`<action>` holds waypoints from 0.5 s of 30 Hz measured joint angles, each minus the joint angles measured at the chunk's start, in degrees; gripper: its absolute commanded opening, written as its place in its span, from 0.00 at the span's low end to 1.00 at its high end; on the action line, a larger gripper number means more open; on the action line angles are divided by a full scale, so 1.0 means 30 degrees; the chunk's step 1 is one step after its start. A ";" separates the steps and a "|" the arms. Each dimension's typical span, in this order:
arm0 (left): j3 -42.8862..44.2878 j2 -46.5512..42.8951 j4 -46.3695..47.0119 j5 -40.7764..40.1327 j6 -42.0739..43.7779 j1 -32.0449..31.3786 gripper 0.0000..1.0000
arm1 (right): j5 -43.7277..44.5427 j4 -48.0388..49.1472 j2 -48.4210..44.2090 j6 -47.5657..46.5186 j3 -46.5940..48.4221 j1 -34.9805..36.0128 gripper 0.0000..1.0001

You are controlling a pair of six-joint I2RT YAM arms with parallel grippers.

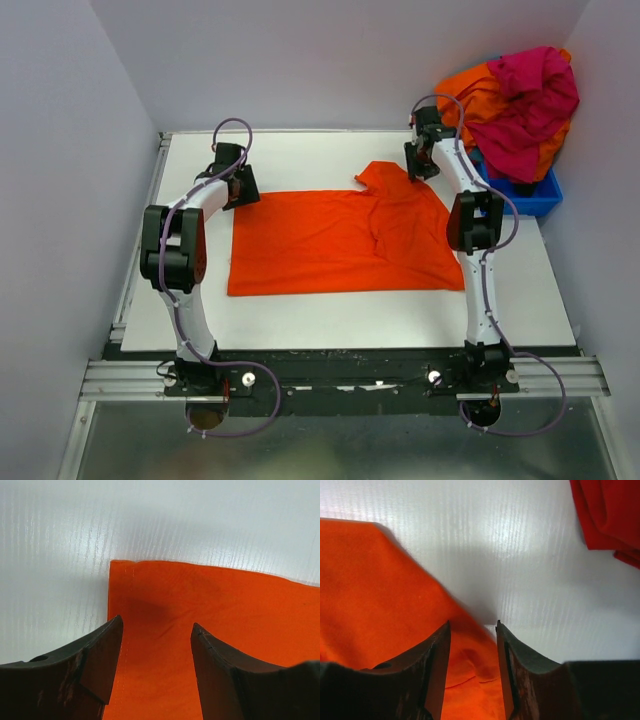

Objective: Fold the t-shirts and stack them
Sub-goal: Grap the side of the flattened tshirt furthest away from the robot with both arms

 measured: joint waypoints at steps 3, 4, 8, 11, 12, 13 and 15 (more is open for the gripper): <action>0.0117 0.0109 -0.0160 0.0058 0.0007 0.0000 0.68 | 0.0066 -0.0015 0.0029 -0.0452 0.0233 0.0182 0.37; 0.0262 0.0219 -0.0270 0.0066 0.0007 0.0000 0.67 | 0.0066 0.0015 0.0029 -0.0554 0.0262 0.0226 0.34; 0.0495 0.0510 -0.0313 0.0226 0.0007 0.0058 0.67 | 0.0058 0.0240 0.0029 -0.0831 0.0029 0.0386 0.26; 0.0605 0.0641 -0.0342 0.0328 0.0022 0.0160 0.67 | 0.0044 0.0408 0.0029 -0.0947 -0.0189 0.0386 0.07; 0.0656 0.0685 -0.0350 0.0364 0.0022 0.0189 0.66 | 0.0051 0.0408 0.0029 -0.0998 -0.0189 0.0386 0.06; 0.0714 0.0721 -0.0379 0.0393 0.0022 0.0219 0.67 | 0.0036 0.0444 0.0029 -0.1086 -0.0189 0.0386 0.04; 0.0969 0.0874 -0.0452 0.0437 0.0022 0.0306 0.67 | 0.0036 0.0452 0.0029 -0.1137 -0.0189 0.0386 0.01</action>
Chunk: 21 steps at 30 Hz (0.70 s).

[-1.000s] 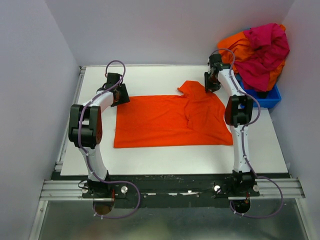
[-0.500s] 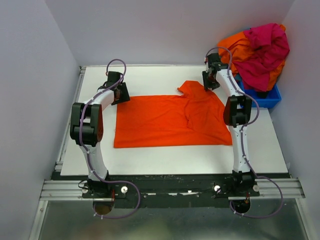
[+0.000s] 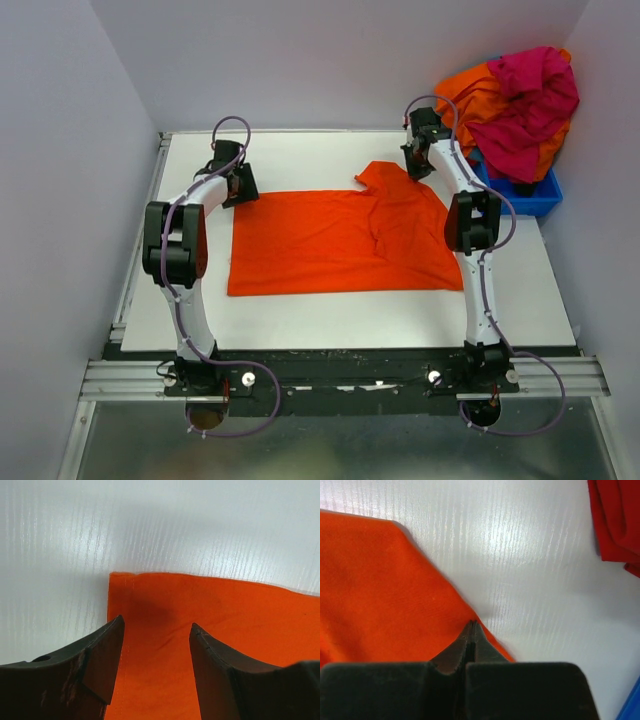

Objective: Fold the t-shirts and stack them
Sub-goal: Grap the side of the flattened tshirt furthest away from the robot with both arms

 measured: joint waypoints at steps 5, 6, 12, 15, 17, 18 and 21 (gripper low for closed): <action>0.0321 0.0124 -0.0066 0.0117 0.0007 0.0109 0.65 | 0.0000 0.0248 -0.0029 -0.0022 -0.0182 -0.0007 0.01; 0.0364 0.0124 -0.0073 0.0124 0.0007 0.0124 0.63 | 0.0007 0.0437 -0.0109 -0.0022 -0.0393 -0.0007 0.01; 0.1275 0.0685 -0.0466 0.0153 0.0051 0.0211 0.59 | 0.0000 0.1078 -0.0692 -0.0007 -0.1450 -0.0007 0.01; 0.2069 0.1406 -0.0772 0.0160 0.0051 0.0219 0.59 | 0.0000 0.1086 -0.0692 -0.0007 -0.1443 -0.0007 0.01; 0.2353 0.1727 -0.0991 0.0102 0.0058 0.0248 0.59 | 0.0000 0.1093 -0.0692 -0.0007 -0.1443 -0.0007 0.01; 0.2375 0.1770 -0.1064 0.0036 0.0058 0.0262 0.59 | 0.0000 0.1093 -0.0685 -0.0007 -0.1443 -0.0007 0.01; 0.2382 0.1763 -0.1209 -0.0124 0.0058 0.0364 0.59 | 0.0000 0.1093 -0.0692 -0.0007 -0.1443 -0.0007 0.01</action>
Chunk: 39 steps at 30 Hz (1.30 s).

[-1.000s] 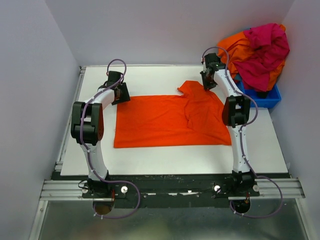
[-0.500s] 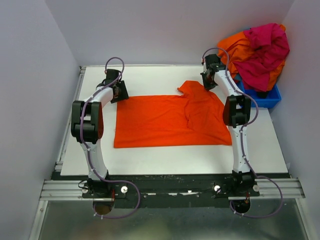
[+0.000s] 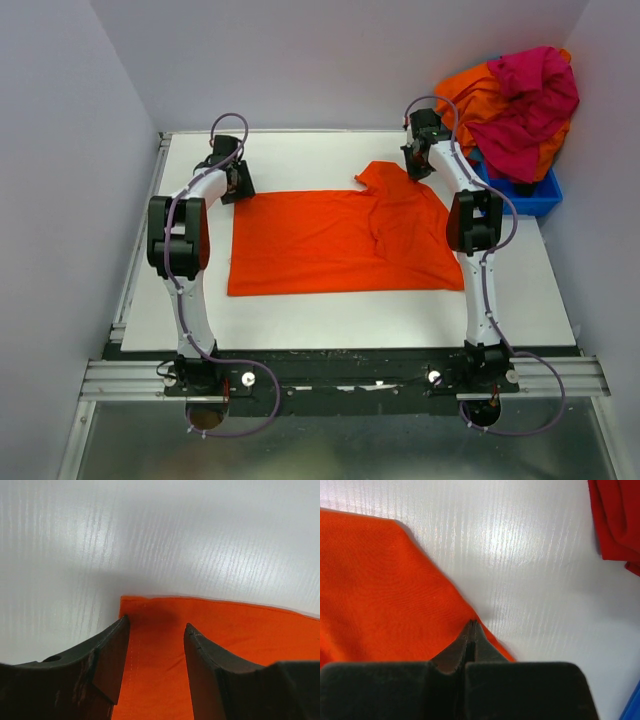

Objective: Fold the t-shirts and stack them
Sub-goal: Grap the side of the flattened tshirt furthest away from the robot with both arms

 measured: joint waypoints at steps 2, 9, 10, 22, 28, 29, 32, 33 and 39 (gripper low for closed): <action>0.0000 0.0000 0.0000 -0.0066 0.0015 0.0095 0.60 | -0.0007 0.0000 0.0000 0.0000 0.0000 0.0000 0.01; 0.0022 0.0000 0.0022 -0.0619 0.0007 0.0189 0.61 | -0.0007 -0.0007 0.0000 0.0000 0.0000 0.0000 0.01; 0.0022 0.0000 0.0036 -0.0648 0.0007 0.0226 0.62 | -0.0007 -0.0007 0.0007 0.0000 0.0000 0.0000 0.01; 0.2033 0.0998 -0.0780 -0.1100 -0.0029 0.0350 0.52 | -0.0015 -0.0007 0.0007 0.0000 0.0000 0.0000 0.01; 0.2492 0.1770 -0.1144 -0.1137 -0.0095 0.0350 0.47 | -0.0007 0.0029 0.0000 0.0000 -0.0022 0.0000 0.01; 0.2565 0.1807 -0.1217 -0.1137 -0.0095 0.0350 0.44 | -0.0015 0.0058 0.0000 0.0000 -0.0066 0.0000 0.01; 0.2579 0.1814 -0.1341 -0.1137 -0.0095 0.0350 0.22 | -0.0007 0.0146 -0.0029 0.0007 -0.0131 0.0000 0.01; 0.2579 0.1814 -0.1370 -0.1137 -0.0102 0.0350 0.09 | -0.0007 0.0160 -0.0029 0.0007 -0.0131 0.0000 0.01; 0.2579 0.1814 -0.1545 -0.1158 -0.0117 0.0342 0.00 | -0.0007 0.0401 -0.0182 0.0182 -0.0328 0.0000 0.01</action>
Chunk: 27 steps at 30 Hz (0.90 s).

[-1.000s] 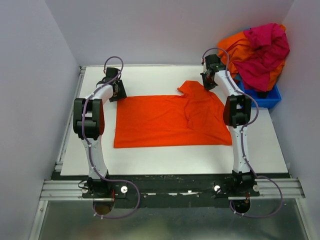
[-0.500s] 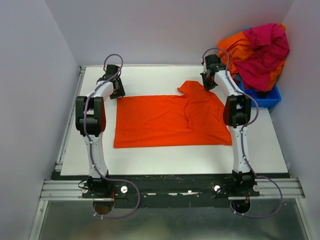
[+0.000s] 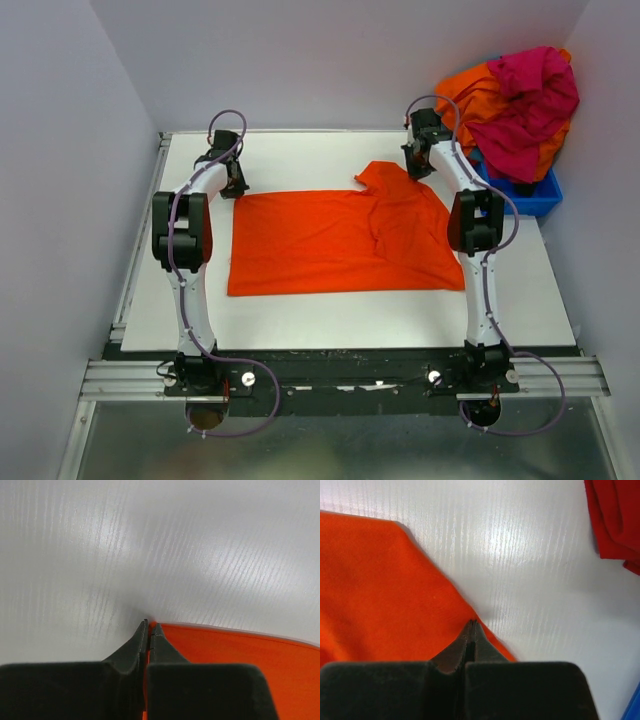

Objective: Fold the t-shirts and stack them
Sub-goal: Grap the side of the flattened tshirt furthest away from the robot with both arms

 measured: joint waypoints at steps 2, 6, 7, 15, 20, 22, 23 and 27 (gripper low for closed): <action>-0.0022 -0.0007 0.0022 -0.0051 0.0015 0.0000 0.00 | -0.0007 0.0131 -0.0299 0.0102 -0.0350 0.0000 0.01; -0.0583 -0.0299 0.0510 -0.0117 0.0029 0.0000 0.00 | -0.0007 0.0211 -0.1100 0.0408 -0.0663 0.0000 0.01; -0.1042 -0.0605 0.0743 -0.0131 0.0029 0.0007 0.00 | -0.0015 0.0219 -0.1326 0.0532 -0.0670 0.0000 0.01; -0.3585 -0.2856 0.1938 -0.0262 0.0029 0.0007 0.00 | -0.0036 0.0495 -0.3293 0.1348 -0.2106 0.0000 0.01; -0.4743 -0.3993 0.3053 -0.0240 0.0029 0.0007 0.00 | -0.0087 0.0583 -0.4153 0.1690 -0.3555 -0.0015 0.01; -0.5158 -0.4248 0.3483 -0.0189 0.0029 0.0007 0.00 | -0.0087 0.0597 -0.4561 0.1792 -0.4255 -0.0015 0.01; -0.5413 -0.4379 0.3694 -0.0146 0.0029 0.0007 0.00 | -0.0087 0.0619 -0.4801 0.1843 -0.4634 -0.0015 0.01; -0.6113 -0.4743 0.4218 0.0036 0.0044 0.0007 0.00 | -0.0044 0.0641 -0.5814 0.2149 -0.6120 -0.0036 0.01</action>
